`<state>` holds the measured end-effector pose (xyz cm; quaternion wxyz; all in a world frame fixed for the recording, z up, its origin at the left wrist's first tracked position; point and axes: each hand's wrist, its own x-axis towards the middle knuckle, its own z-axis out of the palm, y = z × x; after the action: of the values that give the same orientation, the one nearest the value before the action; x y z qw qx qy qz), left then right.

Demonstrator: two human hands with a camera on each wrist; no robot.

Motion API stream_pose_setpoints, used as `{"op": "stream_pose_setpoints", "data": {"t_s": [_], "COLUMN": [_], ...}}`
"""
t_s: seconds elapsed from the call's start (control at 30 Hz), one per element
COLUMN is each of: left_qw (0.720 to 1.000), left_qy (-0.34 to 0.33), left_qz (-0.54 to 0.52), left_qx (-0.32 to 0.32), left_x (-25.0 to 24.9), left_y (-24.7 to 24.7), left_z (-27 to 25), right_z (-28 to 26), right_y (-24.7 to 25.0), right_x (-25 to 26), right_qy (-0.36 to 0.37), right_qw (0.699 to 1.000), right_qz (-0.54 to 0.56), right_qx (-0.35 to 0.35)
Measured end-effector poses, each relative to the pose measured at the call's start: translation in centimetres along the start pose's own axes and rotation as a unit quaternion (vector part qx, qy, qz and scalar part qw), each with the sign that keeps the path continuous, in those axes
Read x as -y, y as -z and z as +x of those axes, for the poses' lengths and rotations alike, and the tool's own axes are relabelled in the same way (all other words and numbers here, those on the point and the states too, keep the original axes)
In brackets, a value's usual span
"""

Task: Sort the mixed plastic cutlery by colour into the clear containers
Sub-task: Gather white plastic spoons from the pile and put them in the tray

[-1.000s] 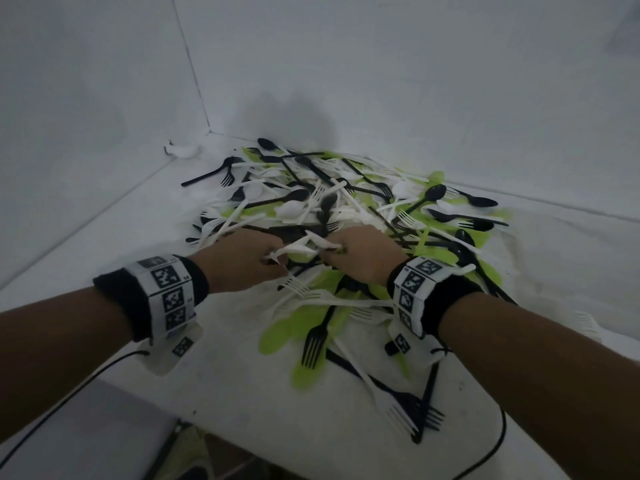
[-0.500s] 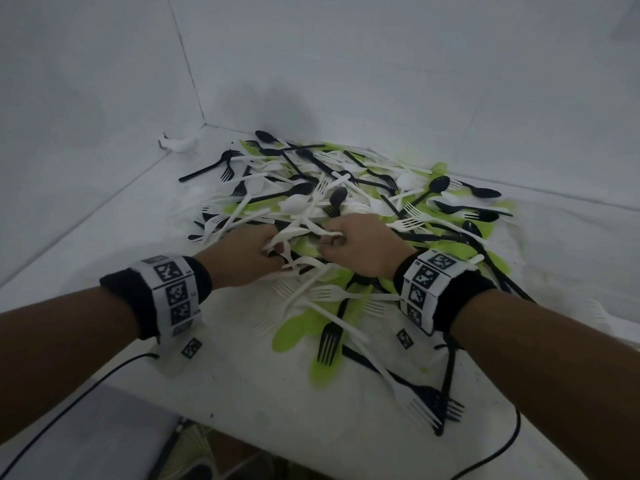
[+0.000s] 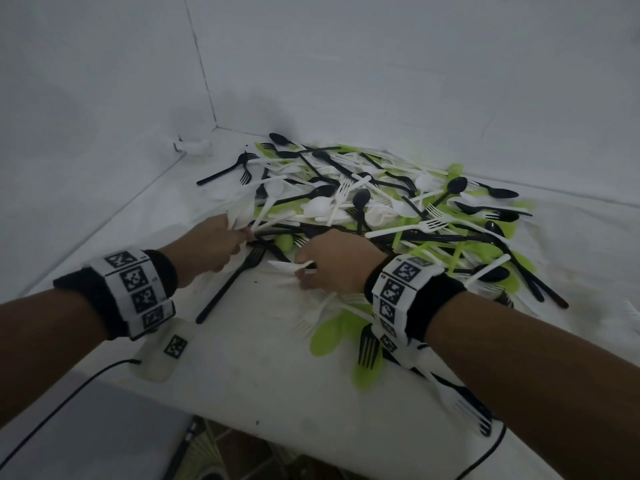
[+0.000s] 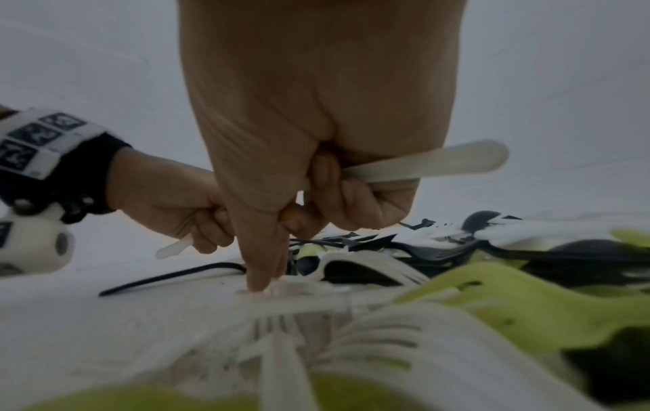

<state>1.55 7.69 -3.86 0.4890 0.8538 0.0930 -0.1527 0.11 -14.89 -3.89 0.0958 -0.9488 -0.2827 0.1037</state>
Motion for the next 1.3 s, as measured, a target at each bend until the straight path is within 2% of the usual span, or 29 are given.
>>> {"op": "stream_pose_setpoints", "data": {"t_s": [0.2,0.3,0.4,0.47,0.6,0.67,0.77,0.83,0.93,1.1,1.2,1.3], "left_qw": [0.999,0.997,0.997,0.998,0.997,0.996,0.994,0.991,0.985,0.971,0.968,0.974], "left_qy": [-0.029,-0.057,-0.065,-0.061,-0.065,-0.07,-0.064,-0.062,-0.068,-0.113,-0.128,-0.137], "left_qz": [0.036,0.049,0.033,0.016,0.006,-0.004,-0.04,-0.074,-0.127,-0.18,-0.195,-0.163], "left_qx": [0.002,0.002,0.005,0.014,0.03,0.054,0.082,0.091,0.093,0.111,0.098,0.074], "left_x": [0.3,-0.1,-0.4,-0.6,-1.4,-2.0,-2.5,-2.7,-3.1,-4.1,-4.5,-4.6], "left_y": [0.3,0.4,0.7,0.9,0.5,0.0,-0.4,-0.6,-1.0,-2.3,-3.3,-4.0], "left_z": [0.2,0.2,0.3,0.5,0.2,0.0,-0.1,-0.1,-0.1,-0.3,-0.5,-0.5], "right_z": [1.2,1.2,1.1,0.9,0.4,0.3,0.1,0.0,-0.2,-0.5,-0.6,-0.8], "right_y": [-0.7,-0.4,1.0,1.8,3.4,4.1,4.4,3.9,2.7,1.2,1.0,0.8], "right_x": [1.3,1.0,0.8,0.5,0.5,0.9,1.1,0.8,-0.1,-0.6,-0.8,-1.2], "right_qy": [-0.02,-0.032,-0.056,-0.074,-0.097,-0.088,-0.051,-0.047,-0.074,-0.111,-0.128,-0.127], "right_qw": [0.996,0.998,0.99,0.967,0.882,0.852,0.83,0.837,0.874,0.89,0.892,0.919], "right_qz": [-0.086,-0.04,0.055,0.143,0.33,0.389,0.455,0.458,0.401,0.416,0.404,0.322], "right_qx": [0.006,-0.02,-0.114,-0.199,-0.321,-0.339,-0.317,-0.295,-0.264,-0.152,-0.158,-0.191]}}
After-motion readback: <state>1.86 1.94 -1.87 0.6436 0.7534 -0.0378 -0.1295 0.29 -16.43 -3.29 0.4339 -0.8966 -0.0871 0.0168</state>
